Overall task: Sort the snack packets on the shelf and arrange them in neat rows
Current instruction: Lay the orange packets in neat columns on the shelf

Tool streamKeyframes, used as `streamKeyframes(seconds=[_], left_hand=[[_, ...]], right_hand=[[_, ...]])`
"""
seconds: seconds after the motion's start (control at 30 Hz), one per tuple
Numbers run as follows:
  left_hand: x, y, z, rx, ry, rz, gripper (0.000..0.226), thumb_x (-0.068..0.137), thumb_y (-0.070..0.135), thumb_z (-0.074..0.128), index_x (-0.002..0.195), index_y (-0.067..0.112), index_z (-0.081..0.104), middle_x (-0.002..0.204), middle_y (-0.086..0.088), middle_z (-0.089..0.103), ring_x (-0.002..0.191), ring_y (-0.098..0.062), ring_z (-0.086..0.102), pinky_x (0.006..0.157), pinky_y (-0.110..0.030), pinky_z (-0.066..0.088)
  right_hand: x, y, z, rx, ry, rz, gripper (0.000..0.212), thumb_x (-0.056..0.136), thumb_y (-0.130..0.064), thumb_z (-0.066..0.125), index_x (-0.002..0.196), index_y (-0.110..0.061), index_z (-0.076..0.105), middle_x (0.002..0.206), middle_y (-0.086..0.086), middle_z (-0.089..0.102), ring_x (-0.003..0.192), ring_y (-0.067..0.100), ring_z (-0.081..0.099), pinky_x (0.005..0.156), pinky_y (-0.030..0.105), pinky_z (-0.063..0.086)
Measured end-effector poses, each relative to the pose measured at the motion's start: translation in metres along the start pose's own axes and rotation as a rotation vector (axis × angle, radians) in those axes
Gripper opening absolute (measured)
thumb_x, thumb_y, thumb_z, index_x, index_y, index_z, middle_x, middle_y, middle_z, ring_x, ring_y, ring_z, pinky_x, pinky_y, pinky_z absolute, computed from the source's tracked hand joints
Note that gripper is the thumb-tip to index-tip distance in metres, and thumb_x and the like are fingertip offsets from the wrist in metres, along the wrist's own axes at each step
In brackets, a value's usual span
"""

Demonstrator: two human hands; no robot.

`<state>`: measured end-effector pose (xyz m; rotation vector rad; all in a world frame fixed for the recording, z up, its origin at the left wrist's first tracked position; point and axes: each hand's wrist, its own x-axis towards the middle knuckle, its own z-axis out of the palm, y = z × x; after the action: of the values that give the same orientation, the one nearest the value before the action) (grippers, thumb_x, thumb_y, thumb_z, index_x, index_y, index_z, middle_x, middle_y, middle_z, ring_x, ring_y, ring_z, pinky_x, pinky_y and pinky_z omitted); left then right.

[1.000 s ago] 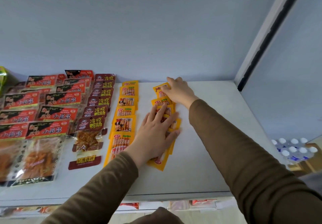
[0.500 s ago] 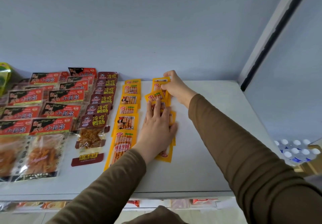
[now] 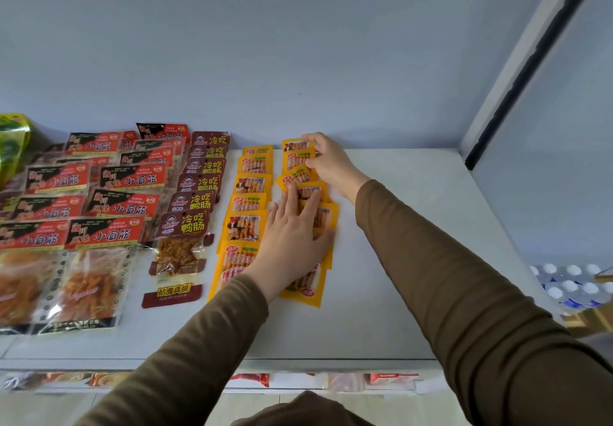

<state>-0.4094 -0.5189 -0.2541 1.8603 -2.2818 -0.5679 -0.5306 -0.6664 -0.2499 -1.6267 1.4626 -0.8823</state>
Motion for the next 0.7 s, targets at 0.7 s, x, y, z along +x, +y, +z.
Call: streamKeyframes(seconds=[0.7], left_hand=[[0.018,-0.033,-0.036,0.054,0.120,-0.031,0.063,0.104,0.021,0.037,0.163,0.020,0.016,0.167,-0.009,0.030,0.157,-0.030,0.016,0.129,-0.047,0.005]], right_hand=[[-0.105,-0.018,-0.024,-0.449,-0.096,0.126,0.060,0.102,-0.040,0.054,0.154,-0.018,0.036,0.142,0.007,0.058,0.126,0.027,0.057,0.100,0.037,0.045]])
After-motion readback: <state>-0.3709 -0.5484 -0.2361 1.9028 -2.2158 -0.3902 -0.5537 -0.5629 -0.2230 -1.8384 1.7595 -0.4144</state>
